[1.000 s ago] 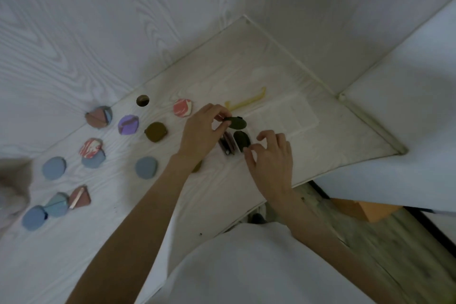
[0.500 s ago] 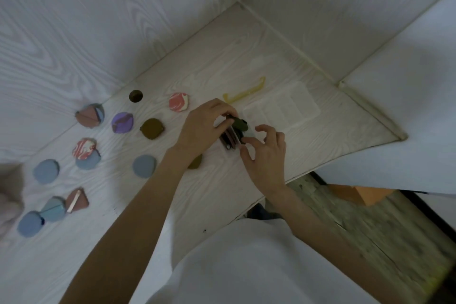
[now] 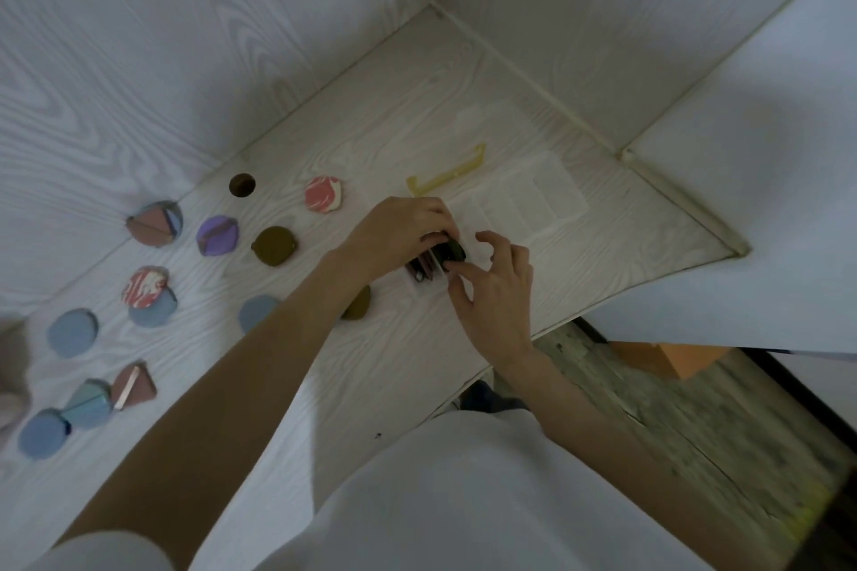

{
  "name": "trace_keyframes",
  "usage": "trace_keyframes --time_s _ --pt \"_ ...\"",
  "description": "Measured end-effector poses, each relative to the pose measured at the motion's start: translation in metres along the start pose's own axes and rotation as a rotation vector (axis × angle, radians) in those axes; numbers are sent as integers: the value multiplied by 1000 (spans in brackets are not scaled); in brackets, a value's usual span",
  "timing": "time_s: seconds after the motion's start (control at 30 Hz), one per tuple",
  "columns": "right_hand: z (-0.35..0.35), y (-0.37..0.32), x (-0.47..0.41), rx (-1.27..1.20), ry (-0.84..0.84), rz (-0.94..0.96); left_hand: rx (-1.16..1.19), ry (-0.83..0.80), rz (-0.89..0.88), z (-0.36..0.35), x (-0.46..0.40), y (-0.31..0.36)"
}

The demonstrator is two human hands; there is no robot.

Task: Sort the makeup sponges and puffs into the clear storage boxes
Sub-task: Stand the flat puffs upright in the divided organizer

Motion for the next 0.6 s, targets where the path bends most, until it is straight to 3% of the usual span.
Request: trace_keyframes --time_s 0.37,0.5,0.6 --pt "2 3 -3 -16 16 30 -247 192 130 -3 31 -4" --pt "20 2 -17 -71 50 45 -282 133 96 -13 37 3" --pt "16 -15 -31 40 29 180 -320 105 85 -13 38 5"
Point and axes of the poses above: each hand's wrist, its own x-axis away from the middle knuckle, its own z-axis out of the back of the hand, y = z × x, the point moved 10 cm from there along -x, towards the middle knuckle, and after that the axes turned 7 degrees about -z, right-handed, at the moved point
